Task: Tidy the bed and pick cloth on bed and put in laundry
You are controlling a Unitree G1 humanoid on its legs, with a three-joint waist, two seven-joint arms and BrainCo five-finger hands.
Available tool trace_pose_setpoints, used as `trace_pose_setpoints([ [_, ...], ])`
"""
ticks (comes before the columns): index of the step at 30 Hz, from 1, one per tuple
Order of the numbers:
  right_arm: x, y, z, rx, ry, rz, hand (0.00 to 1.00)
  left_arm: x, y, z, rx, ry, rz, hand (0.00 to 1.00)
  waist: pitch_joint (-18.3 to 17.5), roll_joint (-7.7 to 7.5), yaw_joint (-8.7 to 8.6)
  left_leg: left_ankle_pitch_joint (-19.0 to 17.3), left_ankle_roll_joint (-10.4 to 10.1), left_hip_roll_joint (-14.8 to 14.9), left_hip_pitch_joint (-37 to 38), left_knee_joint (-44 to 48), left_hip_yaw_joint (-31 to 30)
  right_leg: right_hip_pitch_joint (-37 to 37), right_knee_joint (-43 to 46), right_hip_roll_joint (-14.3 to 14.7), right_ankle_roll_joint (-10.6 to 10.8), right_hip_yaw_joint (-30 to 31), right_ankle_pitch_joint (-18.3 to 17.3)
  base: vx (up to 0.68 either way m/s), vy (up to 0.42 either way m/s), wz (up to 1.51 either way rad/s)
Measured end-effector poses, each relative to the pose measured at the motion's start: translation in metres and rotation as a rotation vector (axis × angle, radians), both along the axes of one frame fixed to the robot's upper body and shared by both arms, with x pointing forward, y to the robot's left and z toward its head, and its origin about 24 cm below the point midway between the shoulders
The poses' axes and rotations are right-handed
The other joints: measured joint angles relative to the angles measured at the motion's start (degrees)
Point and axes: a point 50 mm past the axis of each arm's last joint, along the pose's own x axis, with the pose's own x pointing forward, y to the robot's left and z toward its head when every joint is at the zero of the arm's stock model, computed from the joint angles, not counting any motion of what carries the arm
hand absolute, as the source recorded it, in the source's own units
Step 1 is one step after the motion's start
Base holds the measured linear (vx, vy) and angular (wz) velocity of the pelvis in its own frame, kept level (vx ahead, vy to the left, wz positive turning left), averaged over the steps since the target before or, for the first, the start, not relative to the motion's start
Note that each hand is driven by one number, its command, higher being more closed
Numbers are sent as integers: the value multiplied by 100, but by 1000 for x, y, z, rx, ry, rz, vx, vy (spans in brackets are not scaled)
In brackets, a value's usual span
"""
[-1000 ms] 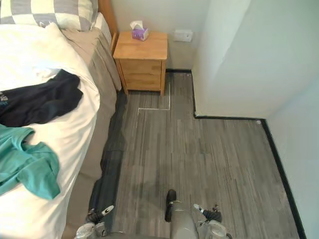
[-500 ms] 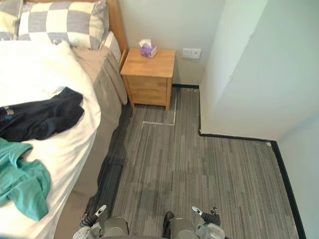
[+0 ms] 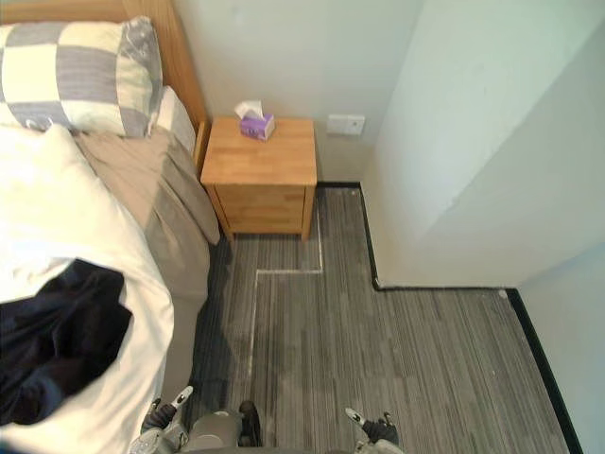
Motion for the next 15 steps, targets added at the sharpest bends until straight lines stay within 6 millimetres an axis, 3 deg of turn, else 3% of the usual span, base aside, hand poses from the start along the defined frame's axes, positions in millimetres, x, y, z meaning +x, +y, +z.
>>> trace_pose_setpoints([
  [2,7,-3,2,-6,-24,9,0,-6,3,-3,3,42,-14,0,14,-24,-135,-65,-6,-33,577,-197,-66,-735,1679,-77,-108,-282,-133,398,6,28],
  [4,11,-5,5,-17,-44,11,0,-8,2,-4,4,57,-30,0,36,6,-198,-62,-9,54,1035,-262,-92,-1151,2075,-204,-520,-779,-381,410,-104,23],
  [6,17,-9,8,-32,-73,14,0,-5,-3,-4,9,63,-81,0,95,107,-263,-60,-12,303,1366,-270,-167,-1531,1203,-119,-1034,-1322,-827,404,-232,34],
  [7,18,-9,9,-35,-78,16,0,-5,-4,-5,8,64,-86,0,110,121,-272,-55,-21,366,1410,-270,-203,-1593,769,-36,-1091,-1387,-859,398,-316,36],
  [8,20,-8,9,-36,-80,27,0,-5,-5,-5,6,68,-89,0,113,93,-299,-34,-185,452,1466,-267,-253,-1649,-561,179,-1122,-1392,-735,337,-297,32],
  [9,19,-7,9,-34,-78,33,0,-5,-1,-4,19,67,-96,0,114,8,-308,-40,-353,422,1499,-263,-264,-1561,-1440,258,-1192,-1296,-301,421,-355,21],
  [10,22,-12,10,-42,-82,27,0,1,-6,-5,16,71,-125,0,211,165,-297,-130,-638,597,1582,-282,-279,-1415,-1796,483,-1685,-1384,-32,389,-260,-3],
  [11,31,-18,13,-63,-102,32,0,8,-14,-4,8,55,-160,0,274,343,-282,-164,-709,622,1489,-455,-305,-1358,-1958,601,-1709,-1373,-21,355,-213,-11],
  [12,34,-19,14,-67,-107,28,0,12,-18,-3,10,44,-179,0,351,360,-296,-145,-732,557,1485,-596,-316,-1346,-1934,604,-1718,-1349,-28,272,-160,-12],
  [14,31,-17,13,-60,-101,10,0,14,-20,-3,29,36,-210,0,385,405,-339,442,-725,469,1506,-1012,-149,-1289,-1586,680,-1877,-1272,-193,237,-156,-2],
  [15,30,-16,12,-57,-96,16,0,13,-20,-3,31,38,-211,0,369,377,-352,475,-735,489,1600,-982,-73,-1244,-1505,688,-1839,-1242,-294,216,-122,15],
])
